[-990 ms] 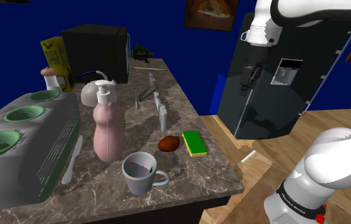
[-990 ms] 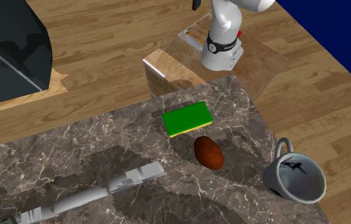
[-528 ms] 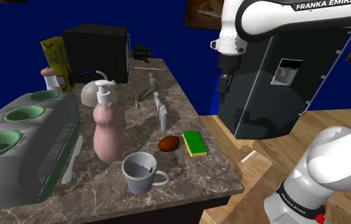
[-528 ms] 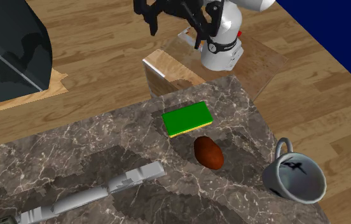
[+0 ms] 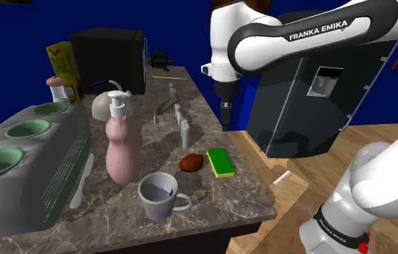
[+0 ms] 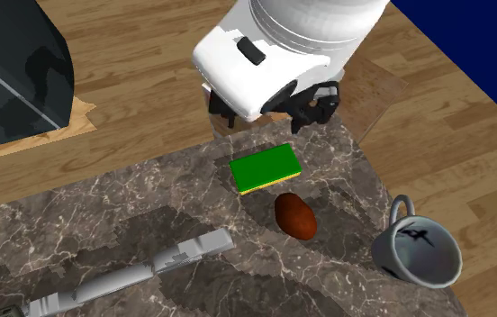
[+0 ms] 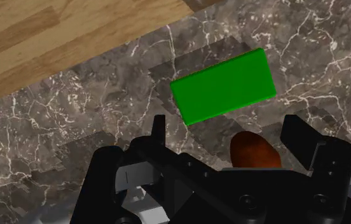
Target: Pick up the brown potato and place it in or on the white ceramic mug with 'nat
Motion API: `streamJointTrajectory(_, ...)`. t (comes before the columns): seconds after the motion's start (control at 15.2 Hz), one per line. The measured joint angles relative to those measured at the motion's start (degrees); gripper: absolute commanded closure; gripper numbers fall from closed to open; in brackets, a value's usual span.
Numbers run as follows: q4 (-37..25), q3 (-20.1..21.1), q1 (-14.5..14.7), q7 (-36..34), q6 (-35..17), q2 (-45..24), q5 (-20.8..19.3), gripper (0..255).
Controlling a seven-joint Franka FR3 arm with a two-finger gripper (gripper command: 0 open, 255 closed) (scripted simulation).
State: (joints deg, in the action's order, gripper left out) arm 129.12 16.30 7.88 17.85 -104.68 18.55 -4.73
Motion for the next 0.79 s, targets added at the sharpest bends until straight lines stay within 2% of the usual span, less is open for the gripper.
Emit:
streamJointTrajectory(0.46,-4.69,5.67,3.39,2.19,-5.02,-12.46,-6.75,0)
streamJointTrajectory(0.79,-8.58,9.37,6.62,2.08,-7.28,-21.73,-13.12,0)
